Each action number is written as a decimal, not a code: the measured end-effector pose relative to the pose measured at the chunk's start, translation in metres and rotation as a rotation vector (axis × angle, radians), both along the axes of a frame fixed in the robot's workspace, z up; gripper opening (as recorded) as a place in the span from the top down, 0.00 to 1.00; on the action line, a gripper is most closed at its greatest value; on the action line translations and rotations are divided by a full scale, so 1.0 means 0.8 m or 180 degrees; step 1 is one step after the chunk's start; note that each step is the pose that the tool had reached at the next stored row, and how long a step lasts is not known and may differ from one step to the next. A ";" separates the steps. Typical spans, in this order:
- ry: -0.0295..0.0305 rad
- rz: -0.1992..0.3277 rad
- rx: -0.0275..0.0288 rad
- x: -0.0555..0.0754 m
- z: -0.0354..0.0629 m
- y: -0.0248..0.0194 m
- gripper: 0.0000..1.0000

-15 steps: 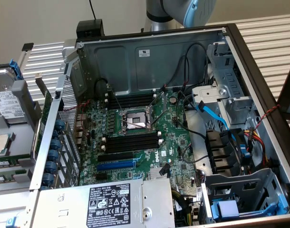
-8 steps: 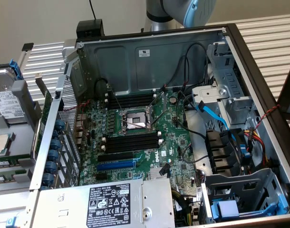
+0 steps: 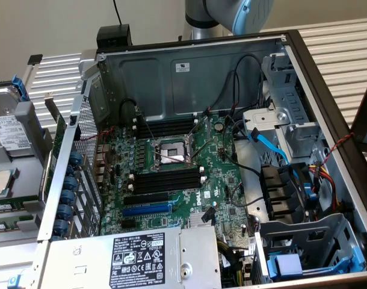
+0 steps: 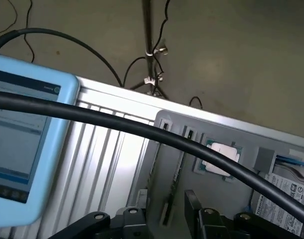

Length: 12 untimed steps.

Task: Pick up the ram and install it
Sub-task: 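Pick up the ram and move it above insertion slot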

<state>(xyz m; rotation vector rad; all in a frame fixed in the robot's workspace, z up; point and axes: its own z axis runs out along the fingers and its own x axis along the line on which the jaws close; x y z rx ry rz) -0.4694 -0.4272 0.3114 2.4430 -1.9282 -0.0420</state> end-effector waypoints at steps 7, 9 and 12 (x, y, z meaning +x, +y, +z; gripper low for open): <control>0.0000 -0.0235 0.0000 0.000 -0.016 0.0000 0.58; 0.0000 -0.0312 0.0000 0.000 -0.021 0.0000 0.58; 0.0000 -0.0421 0.0000 0.000 -0.027 0.0000 0.58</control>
